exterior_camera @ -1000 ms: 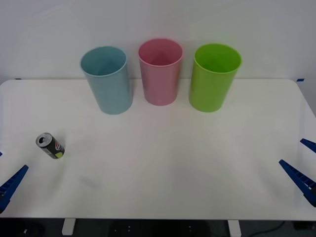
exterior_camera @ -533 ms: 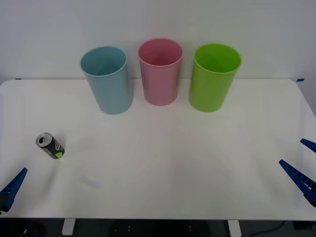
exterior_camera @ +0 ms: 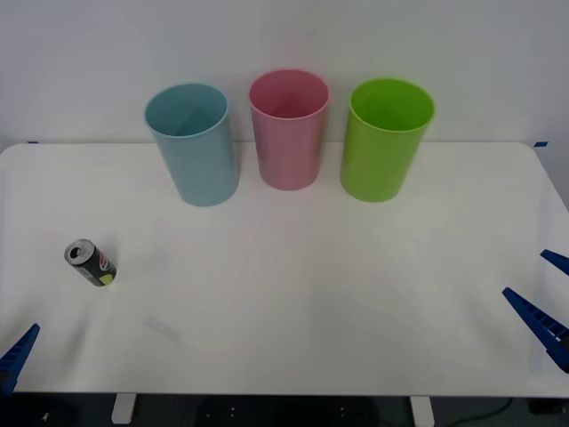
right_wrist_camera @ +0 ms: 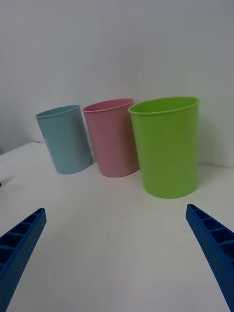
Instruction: Grasp the object on the table and drop it into the matching bin: aluminum can to the light blue bin, PET bottle to the pink bin.
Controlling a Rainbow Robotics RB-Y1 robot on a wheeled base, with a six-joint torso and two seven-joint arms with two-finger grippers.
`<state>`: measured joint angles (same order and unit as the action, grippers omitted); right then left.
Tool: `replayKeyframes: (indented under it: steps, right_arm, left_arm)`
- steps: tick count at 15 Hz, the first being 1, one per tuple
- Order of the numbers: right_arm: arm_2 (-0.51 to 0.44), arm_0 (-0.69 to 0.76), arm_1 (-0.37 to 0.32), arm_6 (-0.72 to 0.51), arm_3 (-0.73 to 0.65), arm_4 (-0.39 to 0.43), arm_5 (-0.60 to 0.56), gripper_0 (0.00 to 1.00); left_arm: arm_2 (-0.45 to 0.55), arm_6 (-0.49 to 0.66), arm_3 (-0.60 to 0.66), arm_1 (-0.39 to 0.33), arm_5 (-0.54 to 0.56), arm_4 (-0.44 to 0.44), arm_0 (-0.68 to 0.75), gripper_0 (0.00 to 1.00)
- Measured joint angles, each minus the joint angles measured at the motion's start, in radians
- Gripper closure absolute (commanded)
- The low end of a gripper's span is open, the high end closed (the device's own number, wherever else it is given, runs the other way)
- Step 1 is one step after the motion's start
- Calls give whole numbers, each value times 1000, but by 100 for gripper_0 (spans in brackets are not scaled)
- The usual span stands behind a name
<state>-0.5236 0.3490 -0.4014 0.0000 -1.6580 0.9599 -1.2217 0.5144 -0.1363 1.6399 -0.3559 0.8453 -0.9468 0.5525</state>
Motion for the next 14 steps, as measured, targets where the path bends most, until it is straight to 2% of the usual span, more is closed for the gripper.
replayKeyframes:
  steps: [4, 10, 14]
  right_arm:
    - [0, 0, 0, 0, 0, 0, 0, 0]
    - [0, 0, 0, 0, 0, 0, 0, 0]
    - [0, 0, 0, 0, 0, 0, 0, 0]
  left_arm:
    - [-31, -3, 0, 0, -57, -1, 12, 0]
    - [-76, -7, 0, 3, -116, -68, -11, 0]
    - [-134, -32, 0, 4, -204, -76, -26, 0]
